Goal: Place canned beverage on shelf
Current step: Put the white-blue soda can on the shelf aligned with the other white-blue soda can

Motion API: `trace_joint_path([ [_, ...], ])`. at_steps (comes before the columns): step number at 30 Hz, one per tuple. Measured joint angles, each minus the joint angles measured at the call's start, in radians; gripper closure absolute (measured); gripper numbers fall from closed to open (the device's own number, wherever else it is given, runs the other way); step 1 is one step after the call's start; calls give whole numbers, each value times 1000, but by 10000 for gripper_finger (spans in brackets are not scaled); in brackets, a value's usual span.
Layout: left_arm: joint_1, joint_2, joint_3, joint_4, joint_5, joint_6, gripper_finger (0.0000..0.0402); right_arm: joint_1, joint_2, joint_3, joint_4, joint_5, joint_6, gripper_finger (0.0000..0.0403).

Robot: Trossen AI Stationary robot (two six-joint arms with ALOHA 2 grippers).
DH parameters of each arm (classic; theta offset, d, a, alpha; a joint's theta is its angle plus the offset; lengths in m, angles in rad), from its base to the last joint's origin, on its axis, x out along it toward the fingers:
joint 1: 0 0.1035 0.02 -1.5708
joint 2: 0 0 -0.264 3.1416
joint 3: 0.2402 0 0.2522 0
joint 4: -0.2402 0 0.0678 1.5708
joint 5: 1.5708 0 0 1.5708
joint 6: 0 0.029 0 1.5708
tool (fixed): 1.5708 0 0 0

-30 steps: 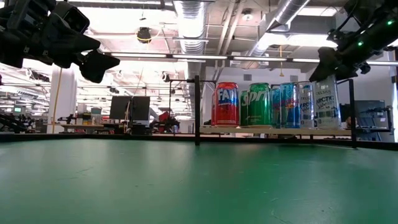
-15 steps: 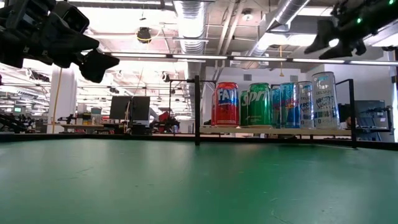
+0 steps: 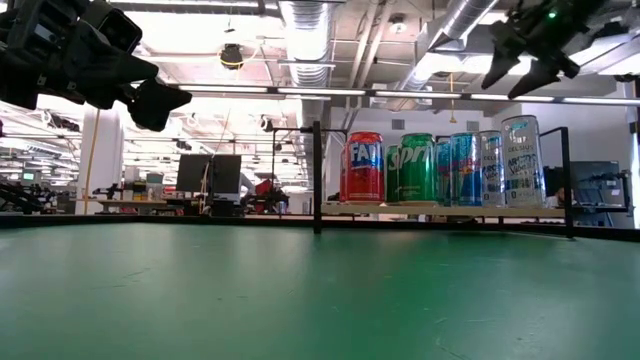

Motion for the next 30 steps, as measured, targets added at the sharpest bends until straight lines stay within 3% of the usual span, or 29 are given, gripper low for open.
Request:
trace_joint_path([
  [9,0,0,0,0,-3,7,139,33,267,214,-331,3,115,41],
  [15,0,0,0,0,-25,12,139,56,382,344,-478,87,156,41],
  [23,0,0,0,1,-25,8,139,77,414,386,-614,111,269,41],
  [30,0,0,0,1,-25,3,139,77,413,386,-613,143,321,41],
])
